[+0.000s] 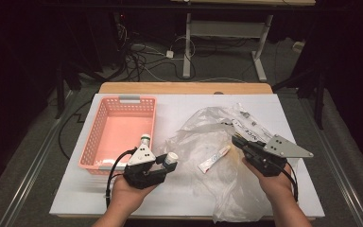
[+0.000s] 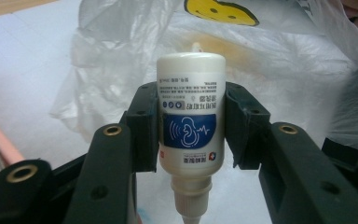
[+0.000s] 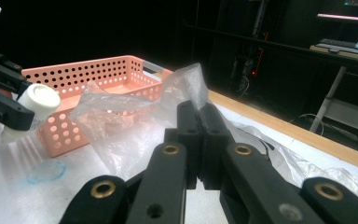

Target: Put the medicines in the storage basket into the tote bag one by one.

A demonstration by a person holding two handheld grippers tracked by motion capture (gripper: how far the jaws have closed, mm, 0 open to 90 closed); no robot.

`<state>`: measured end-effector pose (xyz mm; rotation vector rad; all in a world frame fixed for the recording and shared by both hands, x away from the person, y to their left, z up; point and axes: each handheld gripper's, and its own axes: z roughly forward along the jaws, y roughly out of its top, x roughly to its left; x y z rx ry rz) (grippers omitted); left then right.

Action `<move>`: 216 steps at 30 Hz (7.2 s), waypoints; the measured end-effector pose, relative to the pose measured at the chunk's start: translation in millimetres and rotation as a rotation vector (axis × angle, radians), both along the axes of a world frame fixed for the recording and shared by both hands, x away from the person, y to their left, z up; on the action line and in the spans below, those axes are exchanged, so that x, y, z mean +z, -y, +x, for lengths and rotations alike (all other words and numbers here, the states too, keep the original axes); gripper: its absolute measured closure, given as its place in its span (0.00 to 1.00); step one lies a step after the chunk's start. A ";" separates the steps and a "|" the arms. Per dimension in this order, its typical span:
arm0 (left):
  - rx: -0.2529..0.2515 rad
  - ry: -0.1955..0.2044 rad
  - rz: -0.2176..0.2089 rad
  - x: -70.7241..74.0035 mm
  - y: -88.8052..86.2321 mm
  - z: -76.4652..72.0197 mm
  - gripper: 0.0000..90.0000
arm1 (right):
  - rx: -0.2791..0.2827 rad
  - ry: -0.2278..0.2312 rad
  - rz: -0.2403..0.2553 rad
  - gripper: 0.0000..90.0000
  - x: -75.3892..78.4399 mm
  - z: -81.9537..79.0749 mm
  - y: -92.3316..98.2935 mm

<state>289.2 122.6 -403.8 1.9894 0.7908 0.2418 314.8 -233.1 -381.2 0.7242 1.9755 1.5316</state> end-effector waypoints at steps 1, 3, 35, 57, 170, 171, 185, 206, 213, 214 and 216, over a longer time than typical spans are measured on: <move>-0.004 0.000 0.002 -0.7 1.6 -0.2 0.64 | 0.000 0.000 -0.001 1.00 0.0 0.0 -0.1; -0.011 -0.004 0.005 -2.2 4.9 -0.3 0.64 | -0.001 -0.001 -0.003 1.00 -0.1 -0.1 -0.3; -0.111 0.000 0.080 -23.3 83.0 20.3 0.64 | -0.001 0.007 -0.001 1.00 1.1 0.4 0.1; -0.112 0.001 0.106 -49.0 147.5 53.3 0.64 | -0.003 0.003 0.006 1.00 0.5 2.7 1.3; 0.333 -0.007 0.017 -2.6 -98.8 33.7 0.00 | -0.016 0.005 0.008 0.99 1.5 1.6 7.6; 0.336 -0.007 0.014 -2.2 -99.2 34.2 0.00 | -0.016 0.004 0.009 0.99 1.4 1.6 7.6; 0.337 -0.064 0.084 13.2 -83.4 75.5 0.01 | -0.021 0.010 0.010 0.99 2.4 2.0 8.7; 0.299 -0.368 0.248 -18.6 -73.5 136.4 0.26 | -0.021 0.005 0.015 0.99 2.2 2.3 9.6; 0.279 -0.463 0.302 -27.3 -69.5 147.5 0.38 | -0.020 0.005 0.015 0.99 2.4 2.3 9.9; 0.273 -0.485 0.299 -28.8 -68.0 149.1 0.39 | -0.019 0.005 0.017 0.99 2.5 2.5 10.1; 0.277 -0.499 0.321 -31.1 -64.9 151.1 0.41 | -0.020 0.001 0.018 0.99 2.3 2.4 10.1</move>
